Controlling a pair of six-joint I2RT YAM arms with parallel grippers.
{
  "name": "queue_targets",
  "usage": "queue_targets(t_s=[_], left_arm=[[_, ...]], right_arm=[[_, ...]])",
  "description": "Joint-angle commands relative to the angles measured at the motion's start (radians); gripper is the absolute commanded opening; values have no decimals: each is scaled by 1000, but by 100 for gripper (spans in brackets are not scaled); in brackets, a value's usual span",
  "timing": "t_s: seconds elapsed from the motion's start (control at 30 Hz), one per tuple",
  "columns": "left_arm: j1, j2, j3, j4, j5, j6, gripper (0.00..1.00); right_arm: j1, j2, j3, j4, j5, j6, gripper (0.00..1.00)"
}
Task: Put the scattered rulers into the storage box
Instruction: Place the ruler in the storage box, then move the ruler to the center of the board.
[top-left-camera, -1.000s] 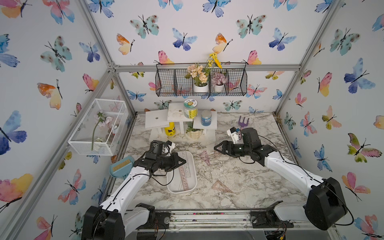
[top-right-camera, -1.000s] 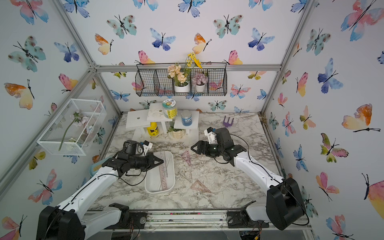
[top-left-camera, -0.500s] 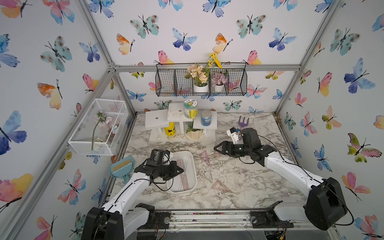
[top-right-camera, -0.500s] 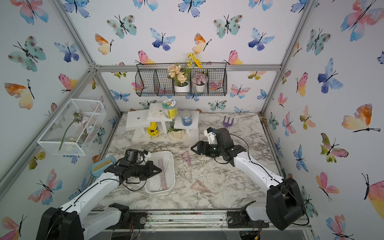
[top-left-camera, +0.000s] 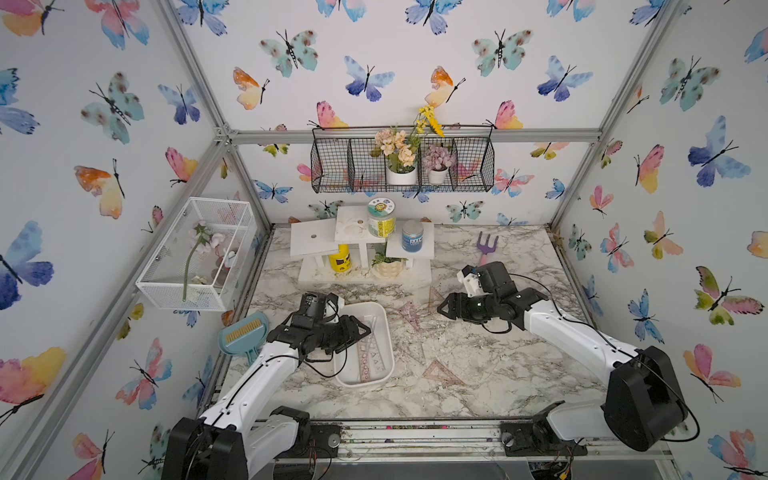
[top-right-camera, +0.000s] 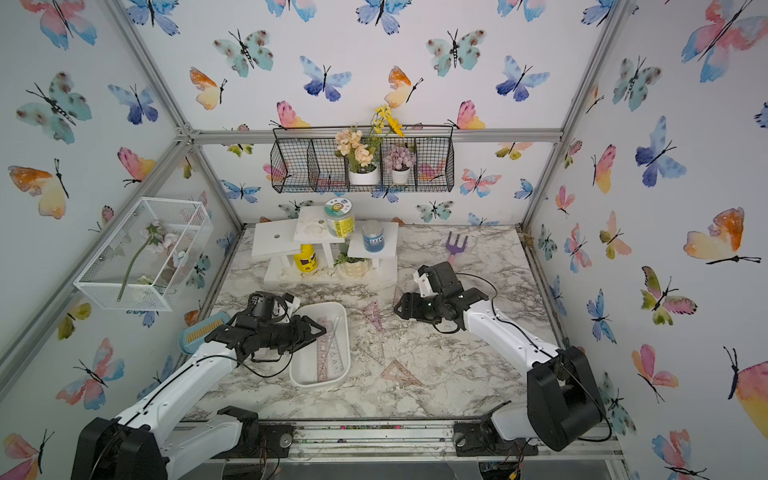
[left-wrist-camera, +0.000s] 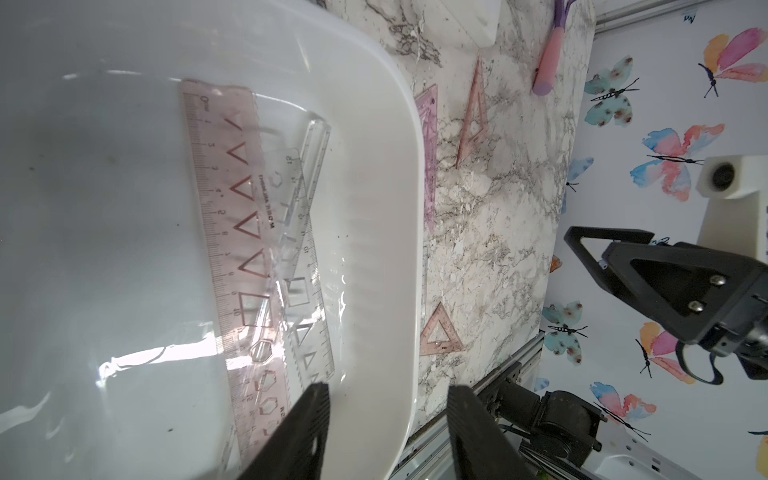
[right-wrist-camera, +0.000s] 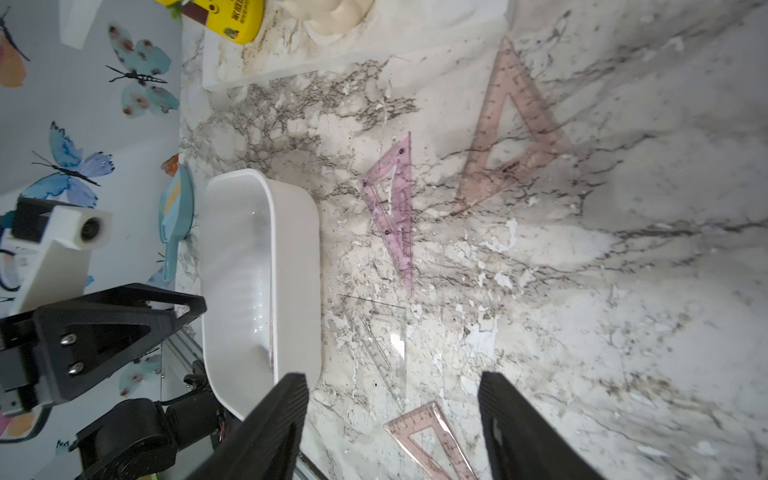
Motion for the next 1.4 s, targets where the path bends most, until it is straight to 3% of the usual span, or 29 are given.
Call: queue_targets(t_s=[0.0,0.4,0.8,1.0,1.37], left_arm=[[2,-29,45,-41,-36,22,50],[-9,-11,168,-68,-42,57,48],[-187,116,277,-20,-99,44,46],[-223,181,339,-46,-188,87,46],[-325,448,569,-141,-375,210,44]], right_arm=[[2,9,5,-58,64,-35,66],[42,79,-4,-80,125,-33,48],[42,247,130,-156,321,-59,38],[42,337,204,-148,387,-55,38],[38,475,372,-174,483,-68,53]])
